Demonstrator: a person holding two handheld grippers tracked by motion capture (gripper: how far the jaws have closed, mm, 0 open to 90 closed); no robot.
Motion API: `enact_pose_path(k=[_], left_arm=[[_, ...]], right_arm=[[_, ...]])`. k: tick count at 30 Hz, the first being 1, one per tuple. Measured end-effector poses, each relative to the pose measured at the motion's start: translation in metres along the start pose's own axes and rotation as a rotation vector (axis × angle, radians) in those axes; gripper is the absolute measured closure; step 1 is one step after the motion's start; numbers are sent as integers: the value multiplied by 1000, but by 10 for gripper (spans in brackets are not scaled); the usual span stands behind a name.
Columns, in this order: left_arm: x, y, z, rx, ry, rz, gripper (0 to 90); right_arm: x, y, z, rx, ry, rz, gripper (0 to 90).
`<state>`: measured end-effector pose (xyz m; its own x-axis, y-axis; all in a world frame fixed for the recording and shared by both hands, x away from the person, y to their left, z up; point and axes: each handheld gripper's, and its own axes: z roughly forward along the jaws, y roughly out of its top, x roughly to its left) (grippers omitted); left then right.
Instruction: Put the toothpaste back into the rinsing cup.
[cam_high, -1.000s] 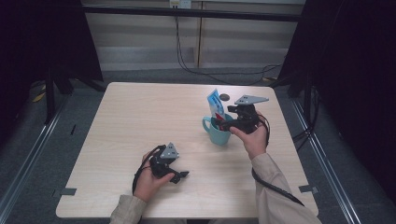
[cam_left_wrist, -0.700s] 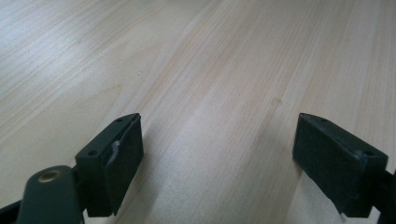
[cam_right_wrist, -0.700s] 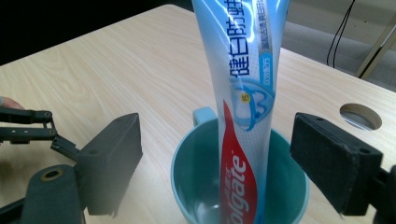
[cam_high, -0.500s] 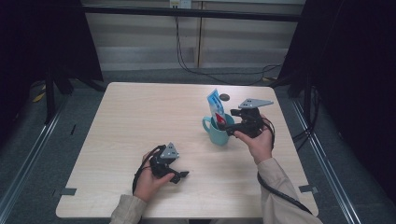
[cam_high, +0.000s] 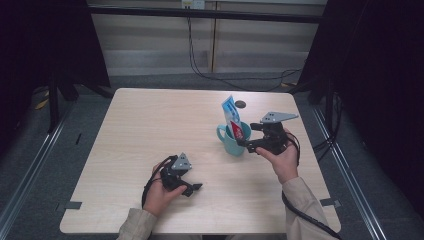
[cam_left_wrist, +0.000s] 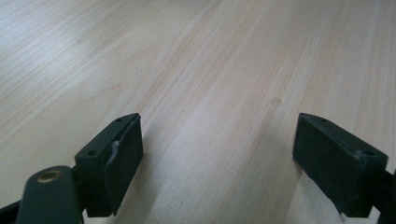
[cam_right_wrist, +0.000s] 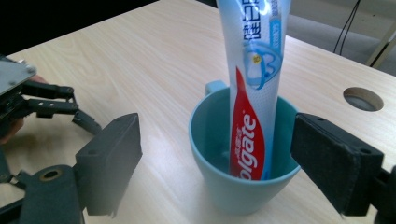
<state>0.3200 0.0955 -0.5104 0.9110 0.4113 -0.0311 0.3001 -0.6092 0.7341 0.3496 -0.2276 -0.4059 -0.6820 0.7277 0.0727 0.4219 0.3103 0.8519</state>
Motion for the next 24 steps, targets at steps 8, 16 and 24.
enact_pose_path(k=[8, 16, 24], left_arm=[[0, 0, 0, 2, 1, 0, 160], [0, 0, 0, 1, 1, 0, 160], [0, 0, 0, 2, 1, 0, 160]], right_arm=[[1, -14, -8, 15, 16, 0, 154], [3, -31, -14, 25, 15, -6, 154], [7, -49, -16, 42, 26, -5, 151]])
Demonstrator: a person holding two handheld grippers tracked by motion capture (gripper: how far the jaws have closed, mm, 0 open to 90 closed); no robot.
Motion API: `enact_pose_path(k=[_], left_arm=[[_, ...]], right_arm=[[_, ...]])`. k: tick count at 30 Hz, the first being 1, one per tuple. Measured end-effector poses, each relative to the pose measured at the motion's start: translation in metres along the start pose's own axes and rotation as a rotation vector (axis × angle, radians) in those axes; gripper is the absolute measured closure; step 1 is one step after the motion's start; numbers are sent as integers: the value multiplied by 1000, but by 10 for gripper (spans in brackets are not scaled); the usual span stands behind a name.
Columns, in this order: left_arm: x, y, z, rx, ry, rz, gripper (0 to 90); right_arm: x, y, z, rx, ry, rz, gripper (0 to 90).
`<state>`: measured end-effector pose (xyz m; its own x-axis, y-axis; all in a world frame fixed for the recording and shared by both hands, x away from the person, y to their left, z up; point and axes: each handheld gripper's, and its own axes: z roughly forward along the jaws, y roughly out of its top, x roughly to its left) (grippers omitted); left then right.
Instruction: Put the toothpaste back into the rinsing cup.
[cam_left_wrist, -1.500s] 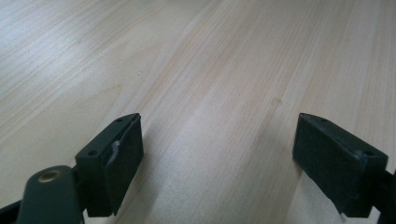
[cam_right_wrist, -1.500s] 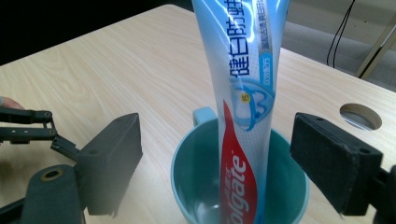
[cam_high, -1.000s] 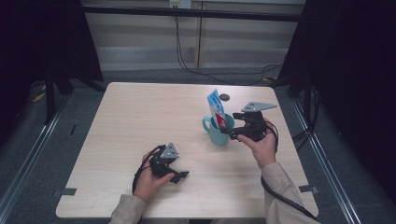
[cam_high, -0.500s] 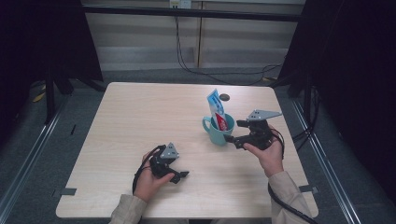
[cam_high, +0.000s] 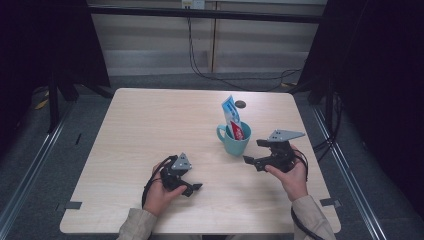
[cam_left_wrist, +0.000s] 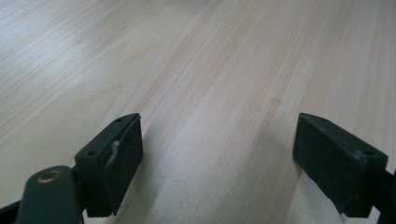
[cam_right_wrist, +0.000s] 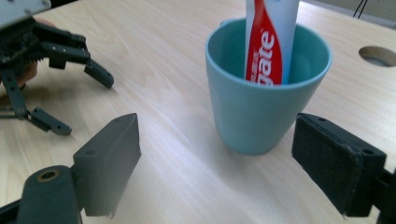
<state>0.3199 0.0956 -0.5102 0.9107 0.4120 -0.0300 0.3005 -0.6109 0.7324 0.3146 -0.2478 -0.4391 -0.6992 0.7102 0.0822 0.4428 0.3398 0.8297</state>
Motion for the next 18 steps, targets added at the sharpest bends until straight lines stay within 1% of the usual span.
enact_pose_path(k=[1, 2, 5, 6, 12, 13, 18], left_arm=[[0, 0, 0, 0, 0, 0, 160], [0, 0, 0, 0, 0, 0, 160], [0, 0, 0, -1, 0, 0, 160], [0, 0, 0, -1, 0, 0, 160], [0, 0, 0, -1, 0, -1, 160], [0, 0, 0, -1, 0, -1, 160], [0, 0, 0, -2, -1, -1, 160]], right_arm=[[0, -5, 1, 2, 2, 4, 150], [0, -5, 1, 2, 2, 4, 150], [2, -15, 2, 10, 3, 3, 150], [2, -15, 2, 10, 3, 3, 150], [5, -29, 6, 17, 9, 17, 151], [5, -34, 8, 23, 11, 23, 150], [7, -42, 11, 43, 10, 19, 151]])
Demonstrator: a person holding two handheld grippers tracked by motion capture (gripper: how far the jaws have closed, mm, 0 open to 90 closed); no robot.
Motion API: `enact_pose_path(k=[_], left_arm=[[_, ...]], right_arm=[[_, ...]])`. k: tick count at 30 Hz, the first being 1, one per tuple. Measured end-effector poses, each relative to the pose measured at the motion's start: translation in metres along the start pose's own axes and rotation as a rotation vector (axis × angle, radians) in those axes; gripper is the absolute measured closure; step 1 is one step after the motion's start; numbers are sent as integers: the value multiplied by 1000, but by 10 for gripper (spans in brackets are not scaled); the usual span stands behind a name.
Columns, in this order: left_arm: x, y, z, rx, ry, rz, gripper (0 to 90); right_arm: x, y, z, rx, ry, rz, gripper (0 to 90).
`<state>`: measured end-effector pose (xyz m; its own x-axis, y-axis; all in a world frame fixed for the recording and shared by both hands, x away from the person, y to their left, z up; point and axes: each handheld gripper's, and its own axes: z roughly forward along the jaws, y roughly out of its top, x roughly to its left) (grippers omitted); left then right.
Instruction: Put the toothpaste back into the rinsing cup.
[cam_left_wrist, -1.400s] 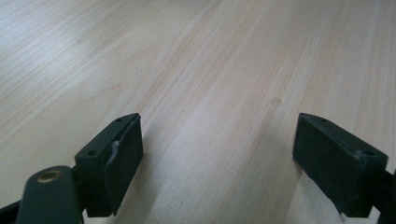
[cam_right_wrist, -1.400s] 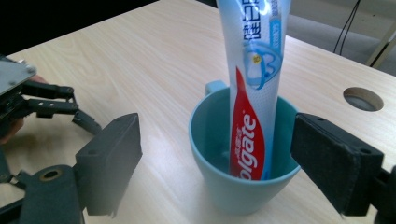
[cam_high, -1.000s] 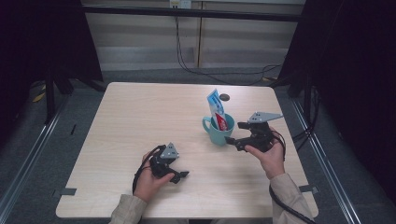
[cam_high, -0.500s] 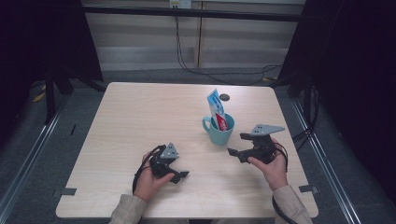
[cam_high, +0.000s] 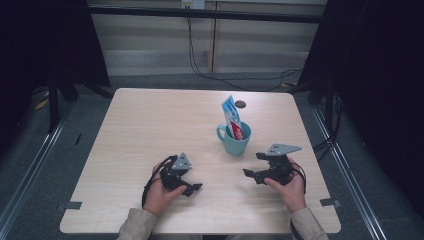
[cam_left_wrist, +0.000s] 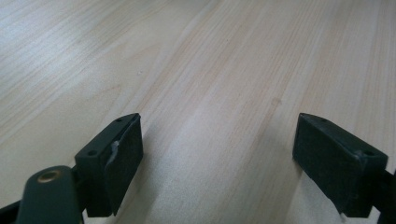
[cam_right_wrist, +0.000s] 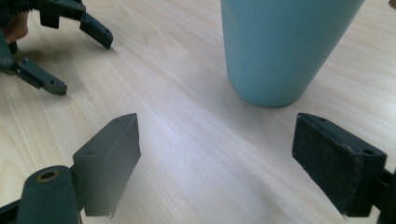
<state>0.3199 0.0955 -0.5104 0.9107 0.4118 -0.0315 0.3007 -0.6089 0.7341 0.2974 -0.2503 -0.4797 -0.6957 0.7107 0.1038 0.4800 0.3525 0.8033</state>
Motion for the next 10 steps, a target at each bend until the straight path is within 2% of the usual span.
enact_pose_path(k=[10], left_arm=[[0, 0, 0, 0, -1, 0, 160]], right_arm=[[4, -19, 10, 22, 7, 10, 150]])
